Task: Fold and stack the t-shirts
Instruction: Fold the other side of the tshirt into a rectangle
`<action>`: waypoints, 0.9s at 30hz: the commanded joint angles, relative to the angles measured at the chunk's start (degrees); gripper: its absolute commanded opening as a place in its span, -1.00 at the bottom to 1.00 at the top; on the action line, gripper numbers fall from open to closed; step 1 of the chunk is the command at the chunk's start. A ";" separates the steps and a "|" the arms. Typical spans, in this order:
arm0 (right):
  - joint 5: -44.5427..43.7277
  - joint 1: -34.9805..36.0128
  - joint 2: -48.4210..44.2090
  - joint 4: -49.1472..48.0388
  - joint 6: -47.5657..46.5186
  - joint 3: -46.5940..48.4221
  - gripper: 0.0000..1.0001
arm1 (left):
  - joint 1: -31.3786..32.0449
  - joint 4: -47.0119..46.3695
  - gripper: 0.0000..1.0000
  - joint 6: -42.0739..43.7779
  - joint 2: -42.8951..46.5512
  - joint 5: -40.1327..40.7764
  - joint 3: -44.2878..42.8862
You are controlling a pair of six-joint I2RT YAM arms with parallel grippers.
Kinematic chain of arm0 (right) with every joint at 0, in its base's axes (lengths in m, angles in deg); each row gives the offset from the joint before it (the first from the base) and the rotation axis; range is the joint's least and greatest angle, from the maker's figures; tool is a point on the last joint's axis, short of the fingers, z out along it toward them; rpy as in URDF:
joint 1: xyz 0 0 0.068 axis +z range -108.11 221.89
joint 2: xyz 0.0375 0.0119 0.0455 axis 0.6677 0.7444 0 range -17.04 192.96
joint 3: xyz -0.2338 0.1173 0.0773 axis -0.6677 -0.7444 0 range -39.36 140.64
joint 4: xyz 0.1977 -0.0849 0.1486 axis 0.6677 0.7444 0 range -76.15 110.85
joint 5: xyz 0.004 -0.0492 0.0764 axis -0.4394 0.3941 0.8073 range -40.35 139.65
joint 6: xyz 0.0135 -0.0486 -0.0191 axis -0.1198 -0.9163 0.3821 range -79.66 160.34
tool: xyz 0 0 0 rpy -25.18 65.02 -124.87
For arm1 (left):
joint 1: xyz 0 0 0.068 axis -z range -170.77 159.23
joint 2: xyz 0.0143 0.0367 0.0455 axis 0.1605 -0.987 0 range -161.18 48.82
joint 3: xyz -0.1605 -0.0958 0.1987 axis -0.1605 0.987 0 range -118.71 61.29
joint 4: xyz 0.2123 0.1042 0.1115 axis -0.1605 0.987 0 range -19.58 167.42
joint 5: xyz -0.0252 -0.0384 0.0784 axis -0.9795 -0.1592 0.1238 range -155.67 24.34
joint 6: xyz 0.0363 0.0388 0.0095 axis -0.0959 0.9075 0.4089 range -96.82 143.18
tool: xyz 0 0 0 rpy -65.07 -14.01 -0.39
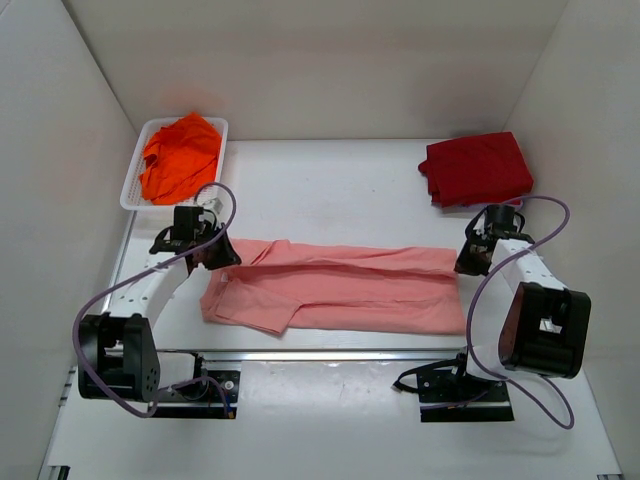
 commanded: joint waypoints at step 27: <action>-2.11 0.43 -6.50 6.04 -0.19 -2.18 0.99 | -0.04 2.66 -0.11 -4.53 17.09 6.60 7.91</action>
